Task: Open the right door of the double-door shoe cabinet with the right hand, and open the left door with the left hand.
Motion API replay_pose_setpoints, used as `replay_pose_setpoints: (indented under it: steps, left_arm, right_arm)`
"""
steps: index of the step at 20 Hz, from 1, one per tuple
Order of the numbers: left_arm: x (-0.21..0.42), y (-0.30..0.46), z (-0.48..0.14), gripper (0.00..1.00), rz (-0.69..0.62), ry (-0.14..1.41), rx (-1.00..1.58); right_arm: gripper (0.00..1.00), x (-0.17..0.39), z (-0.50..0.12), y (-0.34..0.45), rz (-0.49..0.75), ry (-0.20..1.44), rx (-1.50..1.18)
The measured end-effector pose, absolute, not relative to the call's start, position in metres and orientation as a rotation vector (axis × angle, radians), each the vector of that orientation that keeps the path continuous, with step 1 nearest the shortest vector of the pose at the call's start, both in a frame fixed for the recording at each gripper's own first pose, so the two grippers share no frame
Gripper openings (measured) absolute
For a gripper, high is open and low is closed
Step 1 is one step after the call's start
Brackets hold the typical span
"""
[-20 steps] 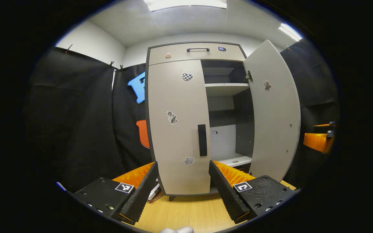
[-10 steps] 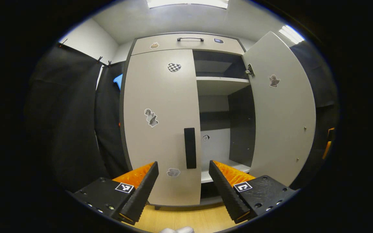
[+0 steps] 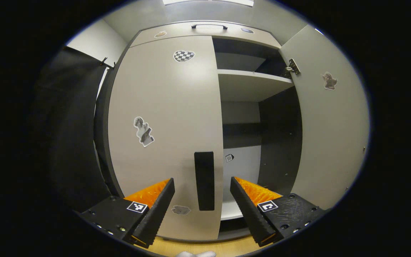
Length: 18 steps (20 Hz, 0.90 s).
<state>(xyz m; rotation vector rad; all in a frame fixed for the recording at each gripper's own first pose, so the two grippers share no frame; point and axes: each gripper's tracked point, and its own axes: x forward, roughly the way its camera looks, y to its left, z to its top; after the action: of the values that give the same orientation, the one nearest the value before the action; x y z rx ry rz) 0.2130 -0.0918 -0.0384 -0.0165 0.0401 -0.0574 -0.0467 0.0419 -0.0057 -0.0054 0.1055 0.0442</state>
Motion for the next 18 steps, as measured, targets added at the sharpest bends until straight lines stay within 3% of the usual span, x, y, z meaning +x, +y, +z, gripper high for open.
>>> replay_pose_setpoints:
  steps: [5,8,12,14,15,16,18]
  left_arm:
    - [0.243,-0.100,-0.051,0.93,-0.061,0.065,0.019]
    - [0.253,-0.107,-0.059,0.76,-0.073,0.090,0.008]
    - [0.256,-0.107,-0.064,0.72,-0.044,0.096,0.027]
    - [0.254,-0.103,-0.063,0.55,-0.032,0.104,0.025]
    - [0.250,-0.097,-0.062,0.55,-0.026,0.104,0.002]
    - [0.254,-0.097,-0.064,0.35,-0.038,0.114,-0.030]
    - [0.253,-0.097,-0.064,0.28,-0.054,0.133,-0.038]
  right_arm:
    - [1.00,-0.040,-0.009,0.035,0.017,0.120,-0.007]
    - [0.99,-0.034,-0.007,0.033,0.010,0.120,-0.013]
    - [1.00,-0.027,-0.010,0.031,0.014,0.134,-0.011]
    - [1.00,-0.026,-0.011,0.033,0.025,0.136,-0.010]
    - [0.99,-0.025,-0.010,0.033,0.028,0.134,-0.012]
    - [0.99,-0.025,-0.010,0.033,0.031,0.132,-0.014]
    - [0.99,-0.024,-0.009,0.034,0.040,0.130,-0.015]
